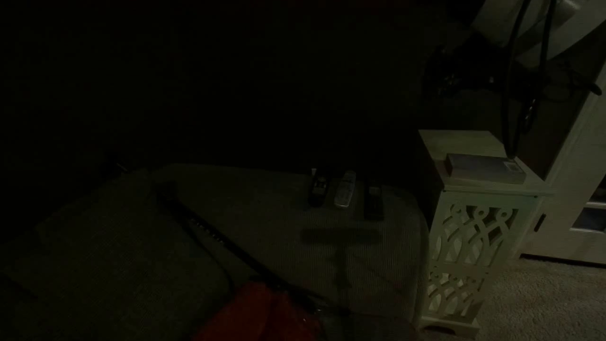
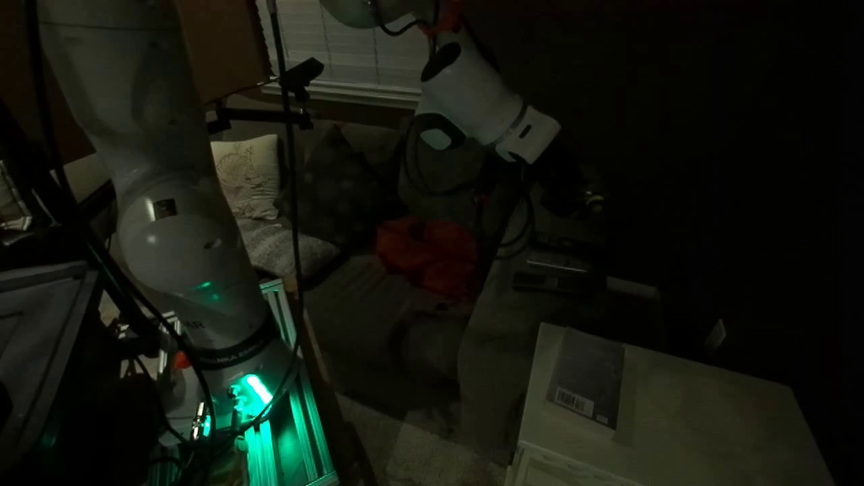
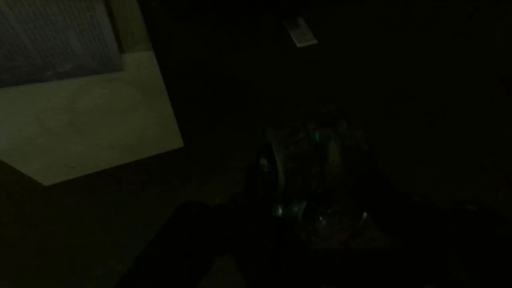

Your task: Remove the toy car from the sofa and put it on the white cabinet

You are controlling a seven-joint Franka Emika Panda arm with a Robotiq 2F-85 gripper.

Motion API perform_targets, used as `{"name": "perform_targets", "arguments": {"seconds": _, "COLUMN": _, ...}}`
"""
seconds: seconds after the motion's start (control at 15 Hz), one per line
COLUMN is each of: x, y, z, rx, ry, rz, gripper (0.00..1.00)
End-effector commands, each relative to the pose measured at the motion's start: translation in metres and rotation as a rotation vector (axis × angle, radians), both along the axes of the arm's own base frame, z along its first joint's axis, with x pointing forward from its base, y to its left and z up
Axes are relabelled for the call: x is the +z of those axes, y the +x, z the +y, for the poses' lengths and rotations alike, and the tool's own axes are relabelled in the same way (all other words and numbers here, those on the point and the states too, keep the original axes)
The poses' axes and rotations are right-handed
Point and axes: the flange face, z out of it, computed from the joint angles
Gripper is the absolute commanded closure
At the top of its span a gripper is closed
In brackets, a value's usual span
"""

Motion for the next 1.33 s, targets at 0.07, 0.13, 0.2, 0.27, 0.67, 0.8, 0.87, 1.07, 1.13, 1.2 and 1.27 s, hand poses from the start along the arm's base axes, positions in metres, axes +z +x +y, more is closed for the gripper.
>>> {"name": "perform_targets", "arguments": {"seconds": 0.07, "x": -0.007, "y": -0.01, "z": -0.022, "rx": 0.1, "ry": 0.006, "rz": 0.089, "gripper": 0.6}}
{"name": "perform_targets", "arguments": {"seconds": 0.13, "x": -0.011, "y": -0.012, "z": -0.025, "rx": 0.118, "ry": 0.009, "rz": 0.105, "gripper": 0.6}}
{"name": "perform_targets", "arguments": {"seconds": 0.2, "x": -0.015, "y": -0.013, "z": -0.028, "rx": 0.111, "ry": 0.005, "rz": 0.116, "gripper": 0.6}}
{"name": "perform_targets", "arguments": {"seconds": 0.27, "x": -0.001, "y": -0.007, "z": -0.021, "rx": 0.053, "ry": -0.039, "rz": 0.064, "gripper": 0.6}}
{"name": "perform_targets", "arguments": {"seconds": 0.67, "x": -0.014, "y": -0.007, "z": -0.029, "rx": 0.058, "ry": -0.038, "rz": 0.1, "gripper": 0.6}}
{"name": "perform_targets", "arguments": {"seconds": 0.8, "x": -0.048, "y": -0.025, "z": -0.063, "rx": -0.006, "ry": 0.002, "rz": 0.199, "gripper": 0.6}}
{"name": "perform_targets", "arguments": {"seconds": 0.87, "x": -0.062, "y": -0.035, "z": -0.073, "rx": -0.018, "ry": 0.003, "rz": 0.242, "gripper": 0.6}}
{"name": "perform_targets", "arguments": {"seconds": 1.07, "x": -0.101, "y": -0.063, "z": -0.101, "rx": -0.095, "ry": 0.015, "rz": 0.365, "gripper": 0.6}}
{"name": "perform_targets", "arguments": {"seconds": 1.13, "x": -0.108, "y": -0.069, "z": -0.101, "rx": -0.108, "ry": 0.03, "rz": 0.39, "gripper": 0.6}}
{"name": "perform_targets", "arguments": {"seconds": 1.2, "x": -0.112, "y": -0.075, "z": -0.099, "rx": -0.107, "ry": 0.039, "rz": 0.414, "gripper": 0.6}}
{"name": "perform_targets", "arguments": {"seconds": 1.27, "x": -0.122, "y": -0.082, "z": -0.093, "rx": -0.093, "ry": 0.052, "rz": 0.453, "gripper": 0.6}}
